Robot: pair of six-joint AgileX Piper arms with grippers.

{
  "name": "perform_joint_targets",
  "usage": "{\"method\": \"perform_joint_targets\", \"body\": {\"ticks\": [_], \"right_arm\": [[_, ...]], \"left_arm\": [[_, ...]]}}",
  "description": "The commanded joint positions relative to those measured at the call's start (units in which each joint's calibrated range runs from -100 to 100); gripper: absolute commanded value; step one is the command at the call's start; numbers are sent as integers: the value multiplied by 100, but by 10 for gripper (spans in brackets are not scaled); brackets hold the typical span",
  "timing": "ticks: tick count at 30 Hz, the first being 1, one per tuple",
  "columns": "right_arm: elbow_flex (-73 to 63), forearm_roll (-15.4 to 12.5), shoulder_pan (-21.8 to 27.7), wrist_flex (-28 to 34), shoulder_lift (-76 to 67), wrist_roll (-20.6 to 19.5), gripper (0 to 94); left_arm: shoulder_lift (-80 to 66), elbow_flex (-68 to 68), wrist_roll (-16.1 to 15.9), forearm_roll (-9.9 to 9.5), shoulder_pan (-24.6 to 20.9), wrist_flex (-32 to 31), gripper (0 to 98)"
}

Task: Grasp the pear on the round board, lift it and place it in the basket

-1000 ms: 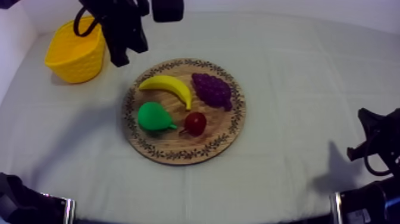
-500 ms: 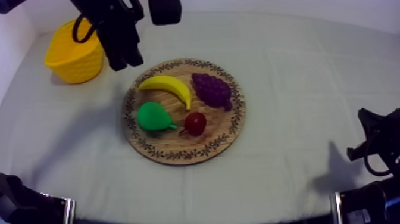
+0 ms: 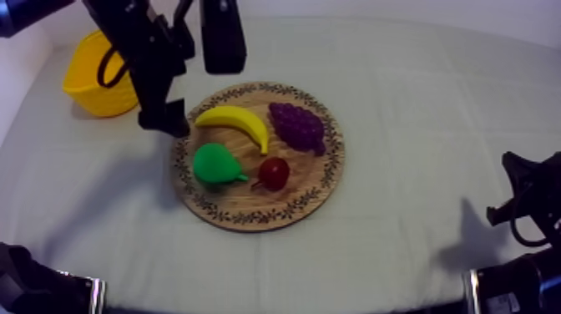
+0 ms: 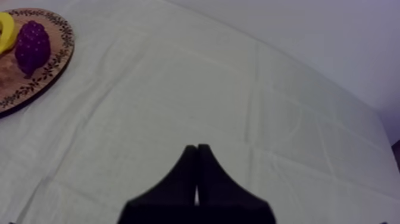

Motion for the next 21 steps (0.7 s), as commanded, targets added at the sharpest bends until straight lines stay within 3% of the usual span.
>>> {"method": "perform_joint_targets", "body": {"ticks": [1,10,21], "right_arm": [[-2,1,-2,2,-3,-3,4],[-2,1,-6,2,-3,-4,4],[-2,1,-10,2,-3,-8,4]], "left_arm": [[62,39,4,1,21,2,965],[529,206,99,115,54,-16,966],[1331,524,101,140,37,-739,966]]}}
